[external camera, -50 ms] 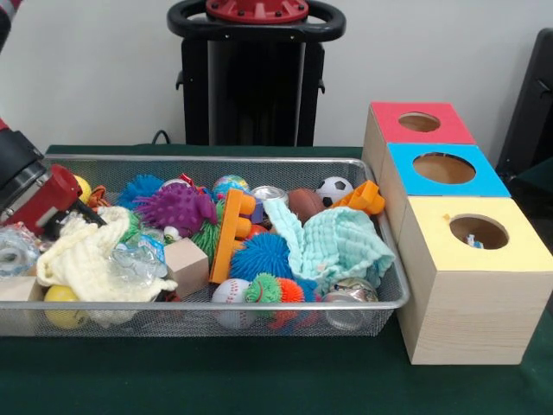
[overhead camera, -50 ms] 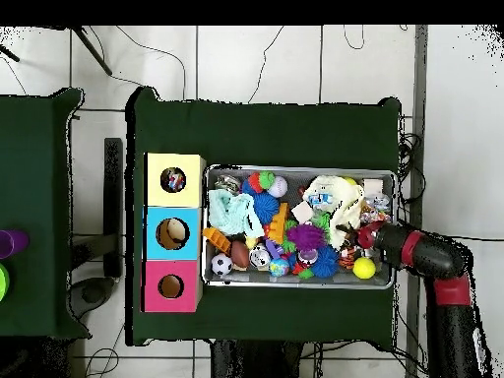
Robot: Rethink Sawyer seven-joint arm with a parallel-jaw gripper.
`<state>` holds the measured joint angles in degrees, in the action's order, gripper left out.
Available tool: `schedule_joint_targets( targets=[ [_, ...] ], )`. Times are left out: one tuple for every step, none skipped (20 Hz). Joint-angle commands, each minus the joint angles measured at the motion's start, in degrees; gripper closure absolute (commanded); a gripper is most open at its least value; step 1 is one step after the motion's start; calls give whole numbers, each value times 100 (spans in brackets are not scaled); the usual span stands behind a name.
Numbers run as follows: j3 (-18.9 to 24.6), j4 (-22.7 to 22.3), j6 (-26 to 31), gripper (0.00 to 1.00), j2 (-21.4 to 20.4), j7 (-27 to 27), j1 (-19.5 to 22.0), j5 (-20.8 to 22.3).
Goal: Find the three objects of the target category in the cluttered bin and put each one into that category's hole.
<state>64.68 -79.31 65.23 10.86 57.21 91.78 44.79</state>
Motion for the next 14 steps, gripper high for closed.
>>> schedule_joint_targets(
  targets=[
    [-32, 2518, -2450, 0, 1075, -3023, -1058, 1391],
    [-30, 2494, -2464, 0, 1096, -3027, -1035, 1395],
    [-17, 2466, -2478, 0, 1144, -3078, -992, 1389],
    [-14, 2424, -2497, 0, 1184, -3119, -942, 1393],
    [-11, 2372, -2527, 0, 1228, -3177, -884, 1394],
    [-14, 2321, -2578, 0, 1278, -3193, -810, 1408],
    [-29, 2264, -2630, 0, 1313, -3185, -751, 1424],
    [-44, 2207, -2682, 0, 1347, -3176, -693, 1440],
    [-78, 2148, -2701, 0, 1339, -3084, -663, 1462],
    [-160, 2079, -2683, 0, 1257, -2790, -682, 1493],
    [-242, 2010, -2664, 0, 1174, -2495, -700, 1523],
    [-346, 1900, -2657, 0, 1041, -2111, -734, 1581],
    [-430, 1739, -2710, 0, 919, -1779, -734, 1638],
    [-510, 1538, -2803, 0, 779, -1490, -726, 1726]
  ],
)
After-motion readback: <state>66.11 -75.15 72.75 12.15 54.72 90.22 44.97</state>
